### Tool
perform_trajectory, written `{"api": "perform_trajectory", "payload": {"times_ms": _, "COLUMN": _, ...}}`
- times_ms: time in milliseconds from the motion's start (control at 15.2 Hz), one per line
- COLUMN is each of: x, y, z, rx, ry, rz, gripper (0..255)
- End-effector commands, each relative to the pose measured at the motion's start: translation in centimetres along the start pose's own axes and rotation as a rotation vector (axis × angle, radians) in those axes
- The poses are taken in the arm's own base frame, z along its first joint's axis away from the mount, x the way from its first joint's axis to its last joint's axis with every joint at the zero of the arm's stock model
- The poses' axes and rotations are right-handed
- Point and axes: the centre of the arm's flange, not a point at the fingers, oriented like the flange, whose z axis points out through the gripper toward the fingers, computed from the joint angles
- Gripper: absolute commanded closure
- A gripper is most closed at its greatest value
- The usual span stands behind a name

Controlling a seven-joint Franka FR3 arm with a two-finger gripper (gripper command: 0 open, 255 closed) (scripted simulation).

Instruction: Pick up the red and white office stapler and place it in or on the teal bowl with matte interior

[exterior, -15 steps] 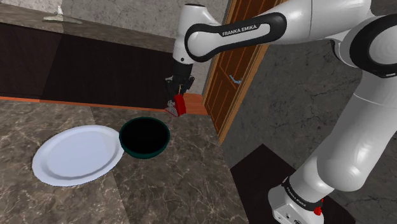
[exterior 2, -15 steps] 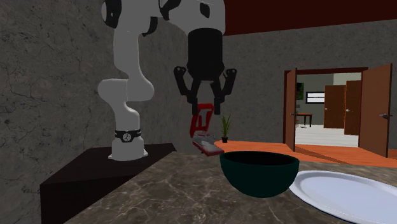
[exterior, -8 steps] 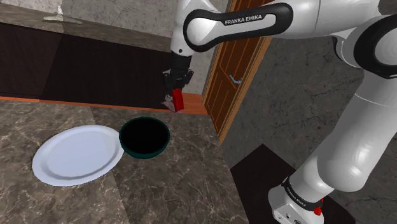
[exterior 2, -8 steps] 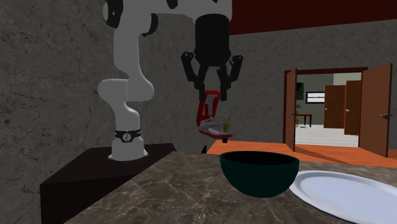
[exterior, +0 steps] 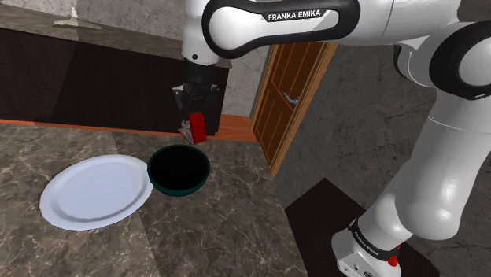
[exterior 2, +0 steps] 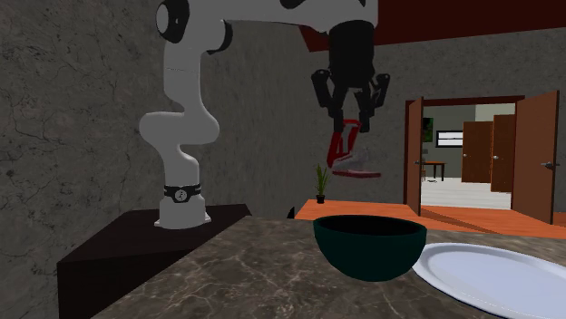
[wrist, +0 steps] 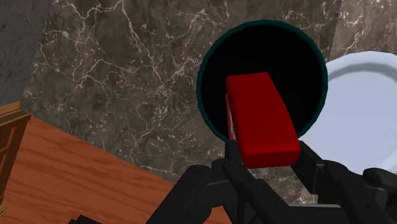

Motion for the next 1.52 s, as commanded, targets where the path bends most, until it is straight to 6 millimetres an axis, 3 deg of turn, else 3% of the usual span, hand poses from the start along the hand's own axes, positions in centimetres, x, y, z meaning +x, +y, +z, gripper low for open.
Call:
{"api": "perform_trajectory", "payload": {"times_ms": 0, "x": -0.8, "y": -2.5, "z": -0.8, "rx": 0.0, "ry": 0.0, "rz": 0.001, "gripper": 255}}
{"api": "perform_trajectory", "payload": {"times_ms": 66, "x": -1.2, "y": -4.1, "z": -1.2, "rx": 0.0, "ry": 0.0, "rz": 0.001, "gripper": 255}}
{"api": "perform_trajectory", "payload": {"times_ms": 1452, "x": -1.4, "y": -4.0, "z": 9.4, "rx": 0.0, "ry": 0.0, "rz": 0.001, "gripper": 255}}
